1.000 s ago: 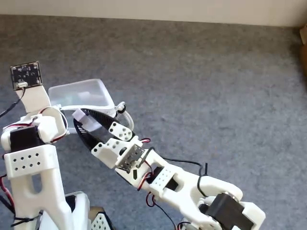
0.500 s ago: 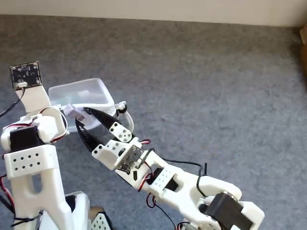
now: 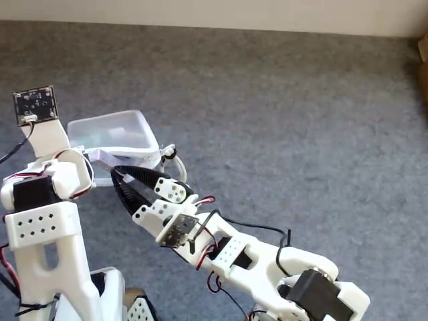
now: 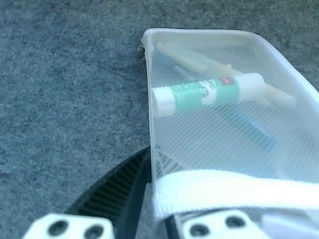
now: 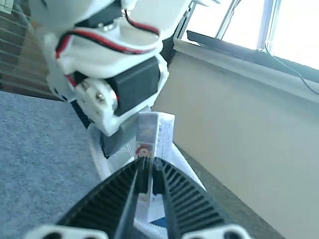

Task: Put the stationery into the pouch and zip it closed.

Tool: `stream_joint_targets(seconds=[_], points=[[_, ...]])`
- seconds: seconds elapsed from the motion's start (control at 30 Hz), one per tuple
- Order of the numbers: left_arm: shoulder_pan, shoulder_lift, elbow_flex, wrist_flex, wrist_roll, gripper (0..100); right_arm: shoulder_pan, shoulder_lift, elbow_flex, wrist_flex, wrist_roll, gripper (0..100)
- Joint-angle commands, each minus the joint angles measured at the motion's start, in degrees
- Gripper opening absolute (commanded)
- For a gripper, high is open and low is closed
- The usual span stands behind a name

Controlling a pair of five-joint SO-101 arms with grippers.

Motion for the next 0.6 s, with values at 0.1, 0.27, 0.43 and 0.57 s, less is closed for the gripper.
stream_joint_targets(seconds=[0.1,0.27,0.43,0.57], points=[[-0.8,-0.4,-0.4,-1.0,-0.2,1,1.2,0.1,-2.5,13.3,1.4,0.5],[-0.8,-0.4,-0.3,-1.0,-0.2,1,3.4,0.1,-7.5,16.0,1.4,0.5],[-0.7,-0.4,-0.3,-1.1,-0.2,1,4.7,0.0,-8.0,16.0,1.4,0.5],[-0.7,-0.4,-0.3,-1.2,-0.2,1,6.3,-0.5,-8.2,15.9,1.4,0.5]])
